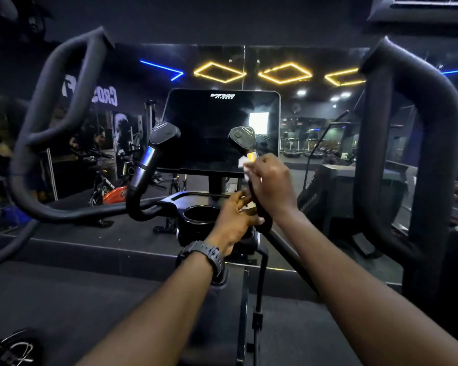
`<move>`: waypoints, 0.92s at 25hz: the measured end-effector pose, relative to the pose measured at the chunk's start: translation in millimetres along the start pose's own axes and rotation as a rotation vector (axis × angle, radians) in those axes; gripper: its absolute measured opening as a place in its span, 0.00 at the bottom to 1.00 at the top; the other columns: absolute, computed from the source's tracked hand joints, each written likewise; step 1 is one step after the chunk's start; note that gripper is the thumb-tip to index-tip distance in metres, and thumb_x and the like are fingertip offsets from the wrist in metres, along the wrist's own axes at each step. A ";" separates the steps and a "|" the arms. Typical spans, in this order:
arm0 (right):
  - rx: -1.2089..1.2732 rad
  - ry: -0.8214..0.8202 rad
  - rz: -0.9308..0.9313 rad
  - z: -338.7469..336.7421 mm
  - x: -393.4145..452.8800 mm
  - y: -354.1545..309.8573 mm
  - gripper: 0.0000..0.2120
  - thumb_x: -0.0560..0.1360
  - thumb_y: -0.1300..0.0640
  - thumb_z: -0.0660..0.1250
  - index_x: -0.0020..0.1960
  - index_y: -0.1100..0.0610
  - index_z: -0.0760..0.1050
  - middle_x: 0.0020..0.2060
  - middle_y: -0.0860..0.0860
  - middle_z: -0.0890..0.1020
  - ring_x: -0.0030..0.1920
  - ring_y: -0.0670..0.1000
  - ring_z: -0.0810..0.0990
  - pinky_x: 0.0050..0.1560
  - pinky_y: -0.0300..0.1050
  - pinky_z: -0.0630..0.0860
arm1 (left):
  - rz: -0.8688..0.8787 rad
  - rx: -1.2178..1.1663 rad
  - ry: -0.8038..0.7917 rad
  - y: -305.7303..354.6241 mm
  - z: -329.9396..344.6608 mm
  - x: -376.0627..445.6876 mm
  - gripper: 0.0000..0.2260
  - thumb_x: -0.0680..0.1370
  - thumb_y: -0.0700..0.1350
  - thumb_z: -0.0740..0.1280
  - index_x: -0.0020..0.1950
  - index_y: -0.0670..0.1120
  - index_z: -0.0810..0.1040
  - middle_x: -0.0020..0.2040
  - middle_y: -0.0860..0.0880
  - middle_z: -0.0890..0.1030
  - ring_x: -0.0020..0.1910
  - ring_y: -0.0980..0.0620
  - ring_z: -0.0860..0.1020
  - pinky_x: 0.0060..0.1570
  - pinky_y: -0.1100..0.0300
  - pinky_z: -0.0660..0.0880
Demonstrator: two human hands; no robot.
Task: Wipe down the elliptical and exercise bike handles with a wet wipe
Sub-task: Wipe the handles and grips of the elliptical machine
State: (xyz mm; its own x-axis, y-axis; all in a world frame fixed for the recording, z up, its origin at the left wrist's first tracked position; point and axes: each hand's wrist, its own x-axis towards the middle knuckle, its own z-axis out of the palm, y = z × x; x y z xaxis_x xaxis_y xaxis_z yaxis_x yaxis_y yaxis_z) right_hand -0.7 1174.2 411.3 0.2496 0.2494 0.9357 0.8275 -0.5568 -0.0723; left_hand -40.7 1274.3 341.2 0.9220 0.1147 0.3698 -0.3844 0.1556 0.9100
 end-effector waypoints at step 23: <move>0.515 -0.531 0.480 -3.2 -98.2 75.8 0.15 0.79 0.68 0.62 0.59 0.55 0.81 0.50 0.48 0.85 0.52 0.45 0.83 0.57 0.39 0.77 | 0.023 0.414 0.197 20.8 14.2 -9.5 0.08 0.82 0.47 0.65 0.54 0.48 0.83 0.45 0.57 0.84 0.45 0.64 0.80 0.43 0.67 0.73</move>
State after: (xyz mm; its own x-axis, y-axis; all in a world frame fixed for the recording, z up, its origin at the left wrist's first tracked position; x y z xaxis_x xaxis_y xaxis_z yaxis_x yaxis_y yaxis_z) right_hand 35.9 1105.0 315.0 0.7231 0.4869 0.4900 0.6656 -0.3011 -0.6829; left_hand -56.8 1262.5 359.2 0.8718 0.3041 0.3842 -0.3163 -0.2495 0.9153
